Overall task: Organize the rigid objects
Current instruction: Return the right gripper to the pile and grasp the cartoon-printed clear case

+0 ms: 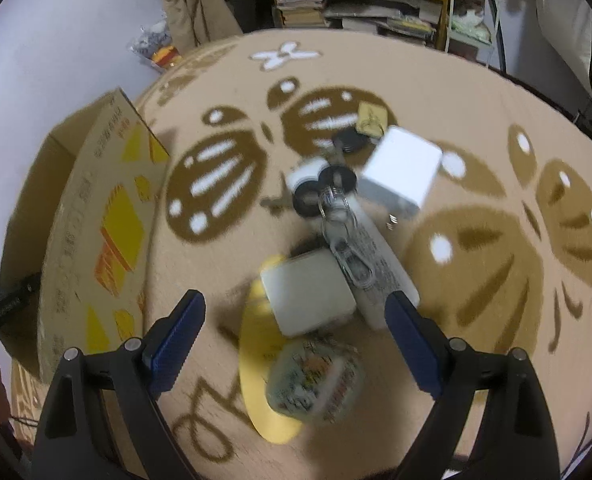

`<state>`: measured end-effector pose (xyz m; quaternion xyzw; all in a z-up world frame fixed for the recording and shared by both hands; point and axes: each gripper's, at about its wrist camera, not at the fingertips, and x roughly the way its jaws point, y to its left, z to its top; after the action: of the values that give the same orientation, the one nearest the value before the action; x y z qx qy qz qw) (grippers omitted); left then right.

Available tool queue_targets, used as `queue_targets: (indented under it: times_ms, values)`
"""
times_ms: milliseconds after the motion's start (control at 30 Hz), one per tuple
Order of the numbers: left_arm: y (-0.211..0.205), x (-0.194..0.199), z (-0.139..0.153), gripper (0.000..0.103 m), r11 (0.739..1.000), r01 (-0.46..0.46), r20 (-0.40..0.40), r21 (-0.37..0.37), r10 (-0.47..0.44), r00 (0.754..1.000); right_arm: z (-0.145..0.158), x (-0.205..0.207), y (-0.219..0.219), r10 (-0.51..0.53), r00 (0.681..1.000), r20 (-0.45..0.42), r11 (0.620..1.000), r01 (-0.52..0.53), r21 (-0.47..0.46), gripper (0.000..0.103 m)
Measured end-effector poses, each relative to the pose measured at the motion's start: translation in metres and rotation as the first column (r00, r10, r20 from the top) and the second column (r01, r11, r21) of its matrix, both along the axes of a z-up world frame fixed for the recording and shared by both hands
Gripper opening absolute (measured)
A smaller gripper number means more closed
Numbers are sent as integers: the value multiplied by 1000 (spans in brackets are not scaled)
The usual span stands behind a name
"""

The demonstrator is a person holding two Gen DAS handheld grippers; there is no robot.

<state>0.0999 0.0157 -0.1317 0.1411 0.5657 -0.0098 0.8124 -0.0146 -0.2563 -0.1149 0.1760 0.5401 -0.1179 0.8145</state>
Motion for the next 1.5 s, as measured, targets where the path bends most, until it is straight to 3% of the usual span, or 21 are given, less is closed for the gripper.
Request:
queue_targets:
  times_ms: [67, 200, 367, 467, 533, 700, 767, 800, 967, 1100, 1500]
  values:
    - [1, 0, 0, 18, 1000, -1, -1, -4, 1, 1000, -6, -3, -1, 0, 999, -35, 1000, 0, 0, 96]
    - [2, 1, -1, 18, 1000, -3, -2, -8, 3, 1000, -20, -8, -4, -12, 995, -96, 1000, 14, 18, 85]
    - [3, 0, 0, 18, 1000, -2, -2, -7, 2, 1000, -37, -16, -4, -28, 987, -158, 998, 36, 45, 85]
    - [3, 0, 0, 18, 1000, -2, -2, -6, 2, 1000, -41, -17, -1, -25, 984, -176, 998, 34, 49, 84]
    - [3, 0, -1, 18, 1000, -1, -2, -5, 1, 1000, -44, -17, 1, -17, 981, -191, 999, 26, 46, 73]
    - [3, 0, -2, 18, 1000, 2, -2, 0, -2, 1000, -46, -17, -1, -31, 978, -206, 996, 47, 70, 73]
    - [1, -1, -3, 18, 1000, 2, -3, 3, -2, 1000, -47, -14, 0, -33, 977, -209, 995, 52, 86, 69]
    - [2, -1, -3, 18, 1000, 2, -4, 5, -2, 1000, -46, -15, 0, -30, 978, -205, 994, 50, 95, 64]
    - [0, -1, -3, 18, 1000, 3, -3, 6, -3, 1000, -42, -19, 7, -19, 981, -193, 998, 29, 52, 64]
    - [0, -1, -3, 18, 1000, 3, -3, 6, -3, 1000, -35, -15, 15, -5, 984, -176, 999, -2, -38, 64]
    - [0, -2, -1, 18, 1000, 2, -6, 4, -2, 1000, 7, -14, 25, 16, 1000, -13, 990, -17, -140, 64]
